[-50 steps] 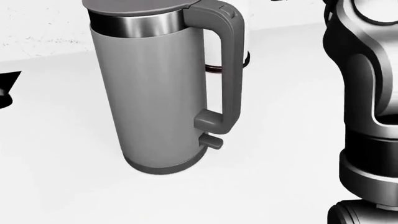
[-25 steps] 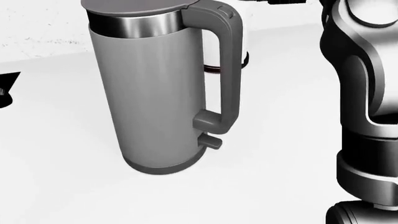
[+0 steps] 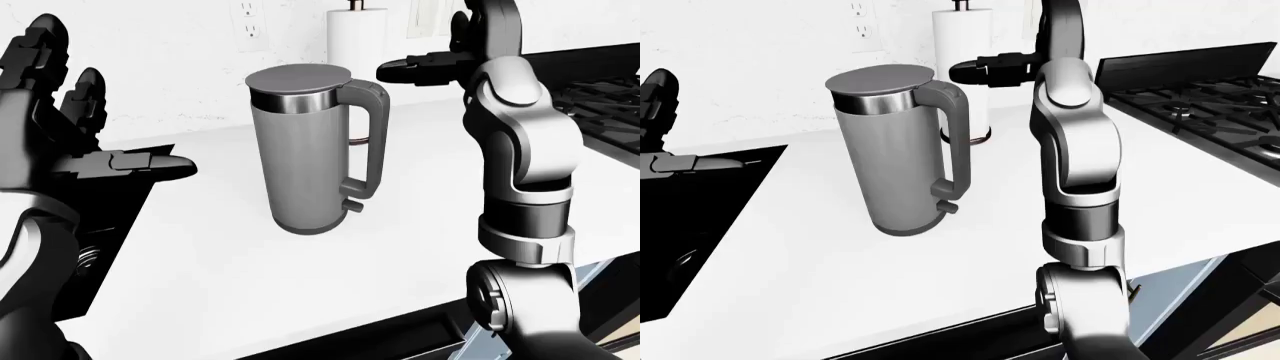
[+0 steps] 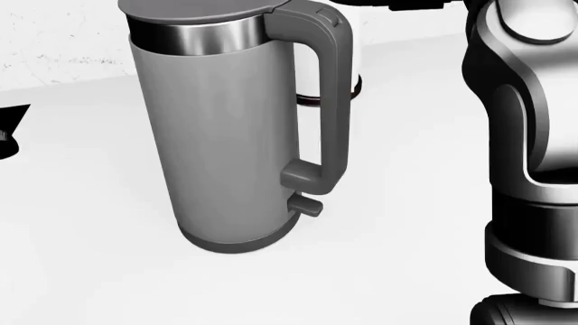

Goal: Press the button to open the lid of the electric kettle.

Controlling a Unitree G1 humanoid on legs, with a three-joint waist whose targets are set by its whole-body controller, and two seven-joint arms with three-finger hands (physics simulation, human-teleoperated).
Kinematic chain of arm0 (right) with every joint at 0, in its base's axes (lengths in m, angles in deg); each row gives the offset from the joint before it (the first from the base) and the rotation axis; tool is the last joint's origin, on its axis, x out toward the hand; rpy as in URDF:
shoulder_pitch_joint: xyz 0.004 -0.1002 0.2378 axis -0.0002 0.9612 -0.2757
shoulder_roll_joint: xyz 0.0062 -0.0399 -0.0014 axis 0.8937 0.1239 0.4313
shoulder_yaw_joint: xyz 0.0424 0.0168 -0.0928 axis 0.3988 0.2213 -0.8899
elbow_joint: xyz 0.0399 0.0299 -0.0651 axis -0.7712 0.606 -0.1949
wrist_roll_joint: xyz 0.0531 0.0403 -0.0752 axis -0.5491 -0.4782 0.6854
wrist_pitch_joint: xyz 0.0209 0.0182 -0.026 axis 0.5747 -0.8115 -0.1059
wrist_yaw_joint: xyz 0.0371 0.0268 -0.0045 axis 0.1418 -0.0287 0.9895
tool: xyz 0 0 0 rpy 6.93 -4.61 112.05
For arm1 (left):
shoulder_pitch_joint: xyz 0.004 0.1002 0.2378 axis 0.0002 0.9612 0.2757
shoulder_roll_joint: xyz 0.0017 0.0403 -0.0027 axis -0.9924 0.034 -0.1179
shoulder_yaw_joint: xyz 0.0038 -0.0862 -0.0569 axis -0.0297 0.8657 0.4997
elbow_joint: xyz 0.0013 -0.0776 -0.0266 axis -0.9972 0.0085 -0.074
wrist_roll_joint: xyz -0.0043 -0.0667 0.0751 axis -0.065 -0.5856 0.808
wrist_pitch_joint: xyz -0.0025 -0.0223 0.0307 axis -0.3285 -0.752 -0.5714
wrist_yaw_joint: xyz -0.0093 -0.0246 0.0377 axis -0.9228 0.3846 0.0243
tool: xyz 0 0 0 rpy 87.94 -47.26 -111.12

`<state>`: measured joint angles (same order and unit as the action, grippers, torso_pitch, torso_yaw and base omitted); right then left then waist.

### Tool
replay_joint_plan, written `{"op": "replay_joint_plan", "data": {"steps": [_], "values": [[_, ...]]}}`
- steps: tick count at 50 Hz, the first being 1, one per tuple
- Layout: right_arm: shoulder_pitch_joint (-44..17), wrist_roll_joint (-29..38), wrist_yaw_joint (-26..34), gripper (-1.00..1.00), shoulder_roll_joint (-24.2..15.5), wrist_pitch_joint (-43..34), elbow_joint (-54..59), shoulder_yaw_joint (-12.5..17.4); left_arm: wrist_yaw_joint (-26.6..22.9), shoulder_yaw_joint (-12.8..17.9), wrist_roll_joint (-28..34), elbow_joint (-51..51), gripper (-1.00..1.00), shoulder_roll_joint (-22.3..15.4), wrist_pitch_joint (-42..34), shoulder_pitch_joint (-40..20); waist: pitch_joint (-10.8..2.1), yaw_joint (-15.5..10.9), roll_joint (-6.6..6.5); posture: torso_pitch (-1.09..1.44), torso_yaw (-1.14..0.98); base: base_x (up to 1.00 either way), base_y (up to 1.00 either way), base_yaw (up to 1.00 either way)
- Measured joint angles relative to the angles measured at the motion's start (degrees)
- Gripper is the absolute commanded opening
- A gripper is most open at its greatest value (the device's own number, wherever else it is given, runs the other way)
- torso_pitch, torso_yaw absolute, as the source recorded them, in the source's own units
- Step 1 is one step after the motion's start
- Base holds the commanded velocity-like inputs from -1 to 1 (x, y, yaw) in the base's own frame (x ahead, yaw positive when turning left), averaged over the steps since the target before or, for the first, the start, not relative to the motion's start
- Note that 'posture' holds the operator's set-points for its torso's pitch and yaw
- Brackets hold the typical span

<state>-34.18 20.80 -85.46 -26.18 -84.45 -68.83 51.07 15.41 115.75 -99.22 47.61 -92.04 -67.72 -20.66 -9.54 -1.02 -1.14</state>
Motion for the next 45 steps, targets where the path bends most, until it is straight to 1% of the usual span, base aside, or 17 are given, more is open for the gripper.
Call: {"op": "replay_joint_plan", "data": {"steps": [14, 26, 39, 45], "values": [[0.08, -0.05, 1.02, 1.0, 0.49, -0.62, -0.66, -0.13, 0.08, 0.22, -0.19, -0.12, 1.0, -0.27, -0.19, -0.27, 0.01, 0.01, -0.03, -0.27, 0.0, 0.0, 0.0, 0.0], [0.13, -1.53, 1.37, 1.0, 0.45, -1.39, -1.17, 0.17, 0.13, 0.22, -0.3, -0.03, 1.0, -0.24, -0.06, 0.03, 0.01, 0.03, -0.02, -0.27, 0.0, 0.0, 0.0, 0.0], [0.35, -1.37, 1.07, 1.0, 0.39, -0.8, -0.67, -0.02, -0.02, -0.09, 0.04, -0.32, 1.0, -0.06, 0.28, 0.08, -0.03, 0.03, -0.01, -0.27, 0.0, 0.0, 0.0, 0.0], [1.36, -1.08, 1.37, 1.0, 0.72, -0.07, -0.72, -0.34, 0.03, 0.04, 0.01, 0.0, 1.0, 0.03, 0.08, 0.06, -0.11, 0.04, -0.01, -0.27, 0.0, 0.0, 0.0, 0.0]]}}
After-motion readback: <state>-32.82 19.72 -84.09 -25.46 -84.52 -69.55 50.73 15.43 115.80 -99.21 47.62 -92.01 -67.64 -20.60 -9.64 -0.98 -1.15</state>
